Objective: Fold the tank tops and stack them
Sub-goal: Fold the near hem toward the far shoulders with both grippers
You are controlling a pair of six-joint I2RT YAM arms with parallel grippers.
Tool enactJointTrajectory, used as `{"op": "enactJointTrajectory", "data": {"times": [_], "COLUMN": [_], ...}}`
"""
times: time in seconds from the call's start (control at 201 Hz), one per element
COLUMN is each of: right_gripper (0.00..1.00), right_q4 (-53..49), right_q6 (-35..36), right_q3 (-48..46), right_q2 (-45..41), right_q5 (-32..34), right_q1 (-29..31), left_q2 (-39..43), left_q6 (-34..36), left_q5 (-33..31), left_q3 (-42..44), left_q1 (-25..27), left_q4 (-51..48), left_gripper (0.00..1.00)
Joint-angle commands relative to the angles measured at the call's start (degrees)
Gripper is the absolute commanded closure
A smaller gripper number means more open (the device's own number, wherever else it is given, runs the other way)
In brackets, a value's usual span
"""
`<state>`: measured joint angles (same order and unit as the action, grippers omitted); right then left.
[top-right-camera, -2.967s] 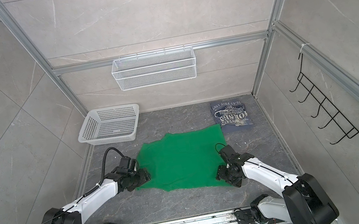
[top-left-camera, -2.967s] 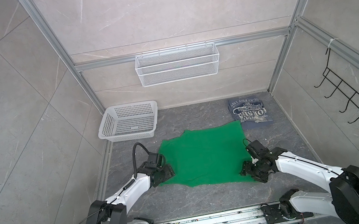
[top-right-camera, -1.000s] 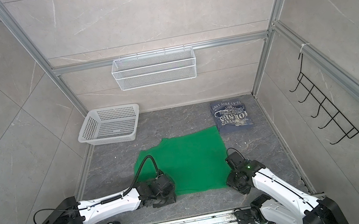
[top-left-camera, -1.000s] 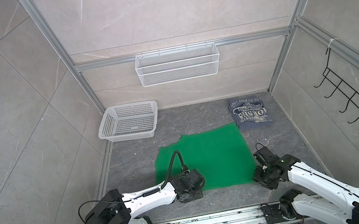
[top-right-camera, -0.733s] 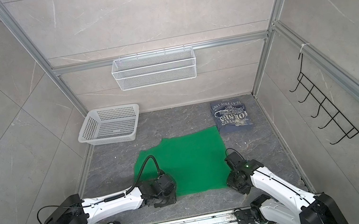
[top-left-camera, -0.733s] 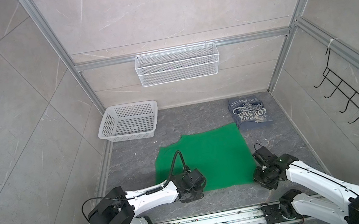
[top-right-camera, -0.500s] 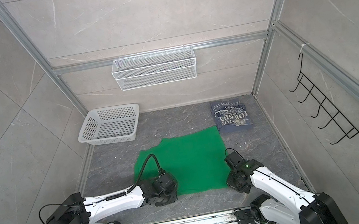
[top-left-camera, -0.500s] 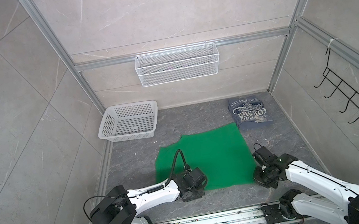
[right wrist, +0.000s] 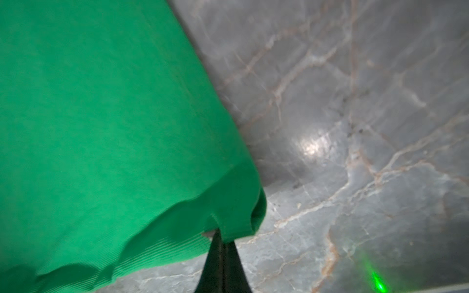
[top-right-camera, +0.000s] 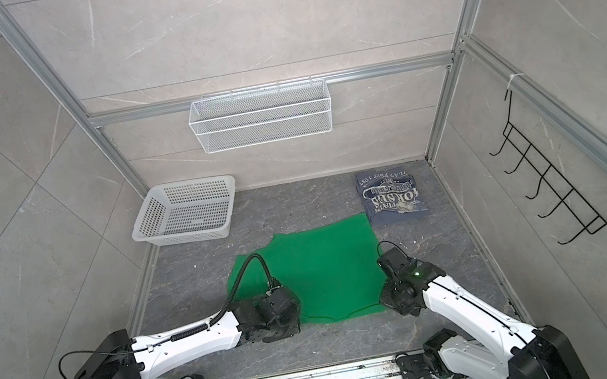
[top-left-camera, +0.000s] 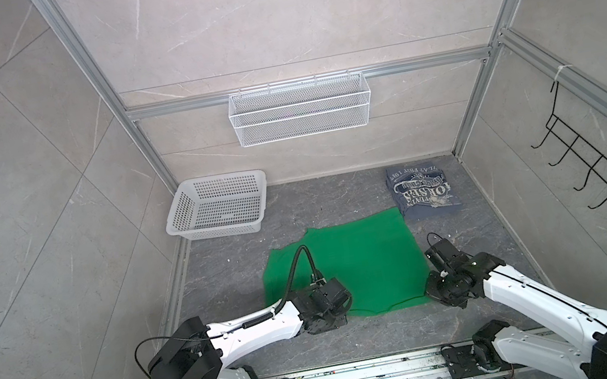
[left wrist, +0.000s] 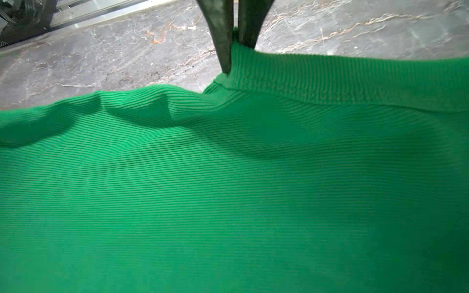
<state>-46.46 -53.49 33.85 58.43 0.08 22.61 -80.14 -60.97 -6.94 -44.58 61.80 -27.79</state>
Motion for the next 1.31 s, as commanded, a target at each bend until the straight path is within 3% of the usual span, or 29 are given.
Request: {"op": "enactJointTrajectory", "data": {"times": [0.0,0.274,0.797,0.976,1.026,1.15,1.21,1.304], "right_gripper": [0.96,0.97,0.97,0.95,0.89,0.48,0.39,0.33], "right_q4": [-0.22,6.32,13.11,14.52,14.81,14.0,12.47,10.61], "right_q6": [2.64,6.68,10.62,11.12,11.6,13.63,14.86,16.61], "right_q3": [4.24,14.13,21.99,21.79,22.16,23.72,24.31,23.59], "right_q2": [2.39,15.33,29.88,31.51,32.02,32.05,30.7,26.8], "right_q5": [2.87,5.45,4.92,3.98,3.81,3.43,3.68,3.31], "right_q1": [0.32,-0.87,-8.77,-9.24,-9.29,-9.34,-9.35,-9.35], "left_q2": [1.76,-5.92,-17.94,-20.31,-20.5,-17.79,-13.91,-6.73], "left_q6": [2.61,11.05,14.76,15.6,16.02,17.66,18.65,20.56], "left_q5": [-0.92,1.27,5.2,5.35,4.8,1.7,-1.05,-4.34], "left_q3": [-2.22,-11.97,-18.17,-19.64,-20.07,-21.87,-21.98,-20.94], "left_q1": [-2.64,-10.69,-20.04,-20.58,-20.69,-21.11,-21.11,-21.02], "left_q4": [0.23,1.33,3.04,2.82,2.36,-1.12,-3.79,-9.59], "left_gripper": [0.94,0.95,0.93,0.8,0.71,0.49,0.4,0.32]}}
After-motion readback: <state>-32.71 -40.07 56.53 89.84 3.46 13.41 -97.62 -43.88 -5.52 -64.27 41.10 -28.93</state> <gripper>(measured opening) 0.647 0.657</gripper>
